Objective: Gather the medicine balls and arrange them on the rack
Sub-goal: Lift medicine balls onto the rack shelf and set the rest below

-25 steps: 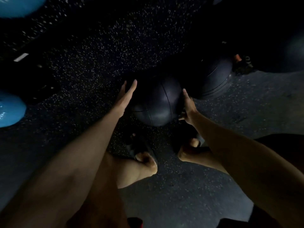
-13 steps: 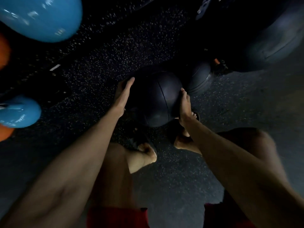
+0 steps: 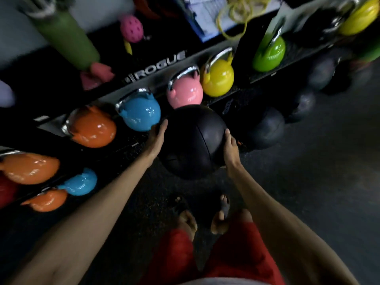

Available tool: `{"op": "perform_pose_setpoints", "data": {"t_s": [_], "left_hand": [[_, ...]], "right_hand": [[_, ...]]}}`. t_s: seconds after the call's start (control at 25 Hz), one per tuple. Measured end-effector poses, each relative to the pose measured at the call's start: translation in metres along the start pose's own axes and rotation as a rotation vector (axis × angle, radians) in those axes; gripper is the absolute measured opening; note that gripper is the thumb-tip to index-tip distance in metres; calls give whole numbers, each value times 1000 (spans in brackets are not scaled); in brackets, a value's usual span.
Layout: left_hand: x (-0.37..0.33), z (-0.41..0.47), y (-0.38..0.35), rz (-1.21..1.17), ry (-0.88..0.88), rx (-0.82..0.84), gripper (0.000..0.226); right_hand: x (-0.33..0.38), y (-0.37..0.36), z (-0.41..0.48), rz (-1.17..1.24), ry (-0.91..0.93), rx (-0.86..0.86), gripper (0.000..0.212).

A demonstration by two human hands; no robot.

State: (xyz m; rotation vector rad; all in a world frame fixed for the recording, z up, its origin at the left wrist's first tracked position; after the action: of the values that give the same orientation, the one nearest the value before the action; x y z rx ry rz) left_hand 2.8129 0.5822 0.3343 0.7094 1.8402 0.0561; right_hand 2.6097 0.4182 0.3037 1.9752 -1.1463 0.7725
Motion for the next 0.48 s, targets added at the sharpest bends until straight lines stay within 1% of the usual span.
{"op": "perform_pose_setpoints", "data": {"t_s": [0.2,0.36,0.48], "left_hand": [[-66,-44,43,-40,-101,-64,54],[-114,-72,79,-110,-208,-219,52],[-148,-93,104,-135,-268,-289,54]], "right_hand": [[81,17,-52,-11,218,2,69],[141,20,-86,-20,344,61,68],[181,25,-116,33,479,79,60]]}}
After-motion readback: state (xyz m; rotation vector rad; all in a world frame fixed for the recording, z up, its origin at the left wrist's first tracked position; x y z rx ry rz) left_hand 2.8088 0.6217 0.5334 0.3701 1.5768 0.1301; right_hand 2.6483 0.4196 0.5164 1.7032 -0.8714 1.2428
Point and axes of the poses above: each hand's wrist, its own z-axis towards the middle knuckle, its own y-axis out of the back of the hand, x = y × z, the point moved 4 cm from there along z, towards the middle knuckle, and after that the axes turned 13 degrees about -x, right-handed, at the moved point
